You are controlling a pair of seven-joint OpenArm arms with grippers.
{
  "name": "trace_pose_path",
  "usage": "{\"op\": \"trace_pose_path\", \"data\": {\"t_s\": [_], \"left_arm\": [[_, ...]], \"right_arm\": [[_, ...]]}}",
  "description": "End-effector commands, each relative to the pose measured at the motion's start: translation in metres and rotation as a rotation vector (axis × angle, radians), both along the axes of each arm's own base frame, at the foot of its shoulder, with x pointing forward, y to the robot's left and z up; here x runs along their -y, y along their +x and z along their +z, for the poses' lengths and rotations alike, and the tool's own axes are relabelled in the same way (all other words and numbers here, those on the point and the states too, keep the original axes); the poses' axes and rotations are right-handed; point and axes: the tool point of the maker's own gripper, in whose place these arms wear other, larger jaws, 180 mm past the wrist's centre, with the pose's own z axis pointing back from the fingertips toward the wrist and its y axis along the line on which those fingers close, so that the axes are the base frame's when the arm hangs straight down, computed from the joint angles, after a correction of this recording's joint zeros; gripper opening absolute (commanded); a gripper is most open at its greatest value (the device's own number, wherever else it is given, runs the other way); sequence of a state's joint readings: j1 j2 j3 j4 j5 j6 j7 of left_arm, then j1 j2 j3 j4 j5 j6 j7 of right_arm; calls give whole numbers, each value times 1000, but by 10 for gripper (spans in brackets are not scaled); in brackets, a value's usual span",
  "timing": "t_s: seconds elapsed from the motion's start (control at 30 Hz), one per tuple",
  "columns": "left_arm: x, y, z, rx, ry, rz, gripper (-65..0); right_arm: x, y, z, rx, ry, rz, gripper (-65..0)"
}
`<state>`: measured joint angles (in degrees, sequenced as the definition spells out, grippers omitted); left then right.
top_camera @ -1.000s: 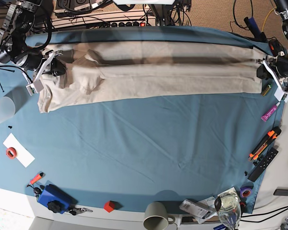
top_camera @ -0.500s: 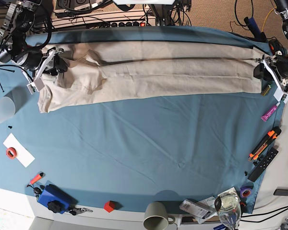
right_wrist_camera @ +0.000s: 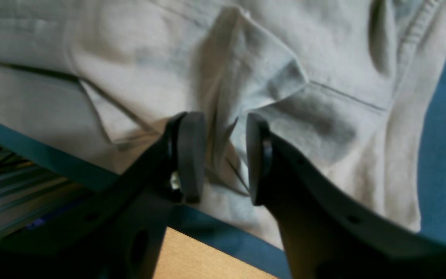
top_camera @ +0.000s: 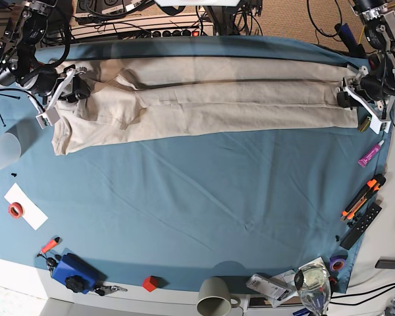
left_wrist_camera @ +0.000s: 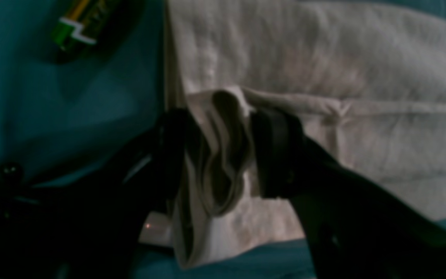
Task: Fold the T-shirt properly
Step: 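Lower the hem onto the folded edge and adjust with both grippers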
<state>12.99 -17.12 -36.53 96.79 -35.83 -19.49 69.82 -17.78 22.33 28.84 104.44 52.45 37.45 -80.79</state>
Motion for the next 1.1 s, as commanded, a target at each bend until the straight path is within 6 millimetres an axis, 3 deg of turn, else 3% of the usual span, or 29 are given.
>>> {"op": "trace_pose_path", "data": {"t_s": [0.0,0.27,0.33,0.5,0.7,0.93,1.07], "left_arm": [[1,-18,-15,-95,-8,2,-351],[24,-36,-23,-130,-122,-9,-361],[25,-40,-24,-141,-129,-12,-420],[32,-41,-22,-129,-147,-65,-649],[38,-26,-4,-42,-168,-113,-650],[25,3,43,116,9,-176,-650],[30,12,60,180,32,-196,-650]], "right_arm": [[3,7,11,41,-8,6,-462],[3,7,11,41,-9,6,-463],[3,7,11,41,-9,6,-463],[3,7,11,41,-9,6,-463],[3,7,11,41,-9,5,-463],[3,7,11,41,-9,6,-463],[3,8,11,41,-8,6,-463]]}}
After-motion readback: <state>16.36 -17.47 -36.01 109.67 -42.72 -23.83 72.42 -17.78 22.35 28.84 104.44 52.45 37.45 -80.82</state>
